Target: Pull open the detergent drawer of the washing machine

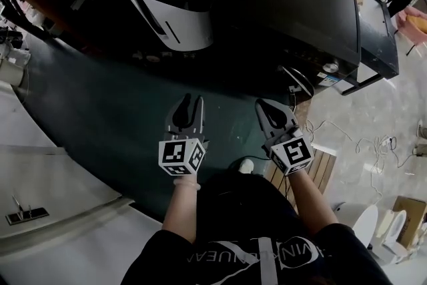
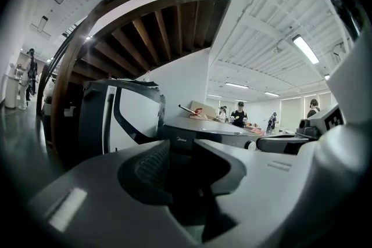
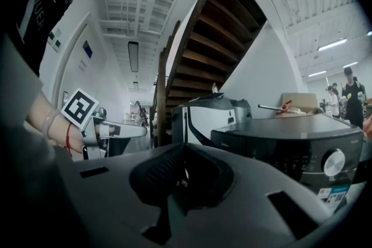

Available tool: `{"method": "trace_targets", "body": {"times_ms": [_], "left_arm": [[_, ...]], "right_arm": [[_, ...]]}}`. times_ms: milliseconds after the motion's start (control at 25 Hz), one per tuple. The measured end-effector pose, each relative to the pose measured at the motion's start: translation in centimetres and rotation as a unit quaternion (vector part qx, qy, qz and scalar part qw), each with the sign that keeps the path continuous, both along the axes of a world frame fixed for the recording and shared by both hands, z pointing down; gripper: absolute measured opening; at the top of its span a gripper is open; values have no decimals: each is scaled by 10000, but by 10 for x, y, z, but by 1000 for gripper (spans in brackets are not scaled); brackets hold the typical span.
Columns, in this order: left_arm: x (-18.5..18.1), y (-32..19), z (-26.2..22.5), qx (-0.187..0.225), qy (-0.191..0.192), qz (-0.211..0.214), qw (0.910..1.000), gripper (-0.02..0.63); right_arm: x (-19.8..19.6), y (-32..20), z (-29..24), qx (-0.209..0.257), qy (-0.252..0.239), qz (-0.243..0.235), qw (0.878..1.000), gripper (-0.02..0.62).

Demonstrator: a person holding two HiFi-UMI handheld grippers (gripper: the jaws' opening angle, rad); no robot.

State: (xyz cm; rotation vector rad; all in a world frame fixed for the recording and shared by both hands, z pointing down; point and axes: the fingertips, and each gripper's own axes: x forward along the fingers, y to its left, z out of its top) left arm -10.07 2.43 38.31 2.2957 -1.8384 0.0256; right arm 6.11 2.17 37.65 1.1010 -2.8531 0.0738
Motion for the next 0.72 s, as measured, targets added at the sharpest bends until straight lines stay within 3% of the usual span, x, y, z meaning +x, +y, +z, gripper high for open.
{"method": "trace_targets", "body": {"times_ms": [360,720], "left_arm": [[23,-38,6,-63,205,353,9991,107],[37,-103,30,-258,638,868,9938,107]], "right_arm": [[-1,-26,4,-52,32,-59,10000,12],[-5,-73,23,-225,48,260,9994,12]]}}
